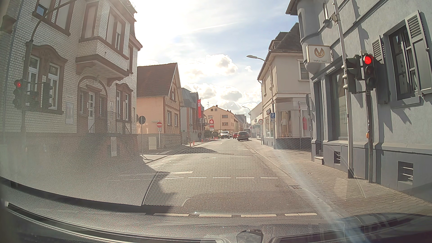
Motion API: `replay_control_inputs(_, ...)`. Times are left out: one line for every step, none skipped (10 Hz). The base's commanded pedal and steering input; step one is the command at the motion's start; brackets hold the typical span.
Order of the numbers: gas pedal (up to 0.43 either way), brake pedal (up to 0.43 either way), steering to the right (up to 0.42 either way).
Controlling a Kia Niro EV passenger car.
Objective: Follow the waypoints while adhering to traffic rules and regulations
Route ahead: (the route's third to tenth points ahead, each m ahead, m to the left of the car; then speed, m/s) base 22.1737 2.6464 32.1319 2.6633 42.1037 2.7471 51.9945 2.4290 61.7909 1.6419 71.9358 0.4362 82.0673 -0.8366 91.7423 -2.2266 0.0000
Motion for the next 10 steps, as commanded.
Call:
replay_control_inputs(0.000, 0.329, 0.003)
replay_control_inputs(0.000, 0.329, 0.003)
replay_control_inputs(0.000, 0.335, 0.003)
replay_control_inputs(0.000, 0.329, 0.003)
replay_control_inputs(0.000, 0.329, 0.003)
replay_control_inputs(0.000, 0.335, 0.003)
replay_control_inputs(0.000, 0.335, 0.003)
replay_control_inputs(0.000, 0.329, 0.003)
replay_control_inputs(0.000, 0.335, 0.003)
replay_control_inputs(0.000, 0.335, 0.003)
